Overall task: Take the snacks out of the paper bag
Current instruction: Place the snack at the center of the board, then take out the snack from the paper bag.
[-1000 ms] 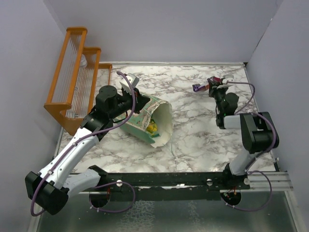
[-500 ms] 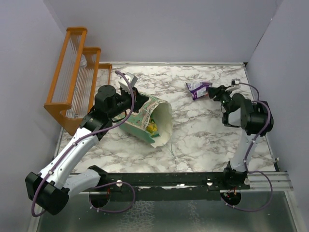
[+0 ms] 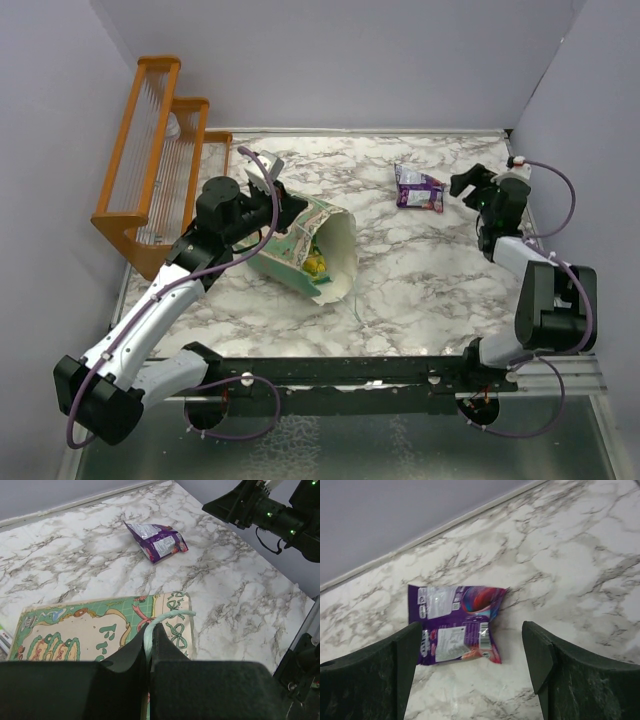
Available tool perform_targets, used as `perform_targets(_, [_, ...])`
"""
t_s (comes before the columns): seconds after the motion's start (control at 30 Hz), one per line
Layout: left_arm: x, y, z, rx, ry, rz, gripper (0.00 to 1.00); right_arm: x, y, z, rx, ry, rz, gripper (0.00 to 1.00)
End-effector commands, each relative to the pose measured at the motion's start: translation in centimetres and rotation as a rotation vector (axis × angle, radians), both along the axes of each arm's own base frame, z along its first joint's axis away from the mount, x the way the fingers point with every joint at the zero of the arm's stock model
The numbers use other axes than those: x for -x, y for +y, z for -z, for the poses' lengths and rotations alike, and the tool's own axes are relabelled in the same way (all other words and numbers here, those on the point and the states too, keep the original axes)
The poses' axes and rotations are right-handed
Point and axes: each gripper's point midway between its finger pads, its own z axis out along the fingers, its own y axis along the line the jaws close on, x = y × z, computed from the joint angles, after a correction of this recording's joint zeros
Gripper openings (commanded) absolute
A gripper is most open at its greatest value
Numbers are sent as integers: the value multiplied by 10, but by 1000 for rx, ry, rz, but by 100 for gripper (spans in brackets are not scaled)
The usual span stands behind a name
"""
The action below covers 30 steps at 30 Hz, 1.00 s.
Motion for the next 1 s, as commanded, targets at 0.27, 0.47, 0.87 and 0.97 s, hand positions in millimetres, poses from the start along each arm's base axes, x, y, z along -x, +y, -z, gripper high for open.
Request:
perform_targets(0.27, [-9,8,-3,47,-15,-12,0,86,155,-27,31,-80,-595,82])
perform_targets(0.47, [-12,13,-3,48,-10,-16,0,160,234,-37,184,-238,-915,75])
perform_targets(0.87, [14,4,-27,57,-138,144,0,228,340,-34,578,-518,-1246,62])
perform_targets(0.97, [17,7,-22,45,-144,134,0,223,357,-28,567,-513,-1226,60])
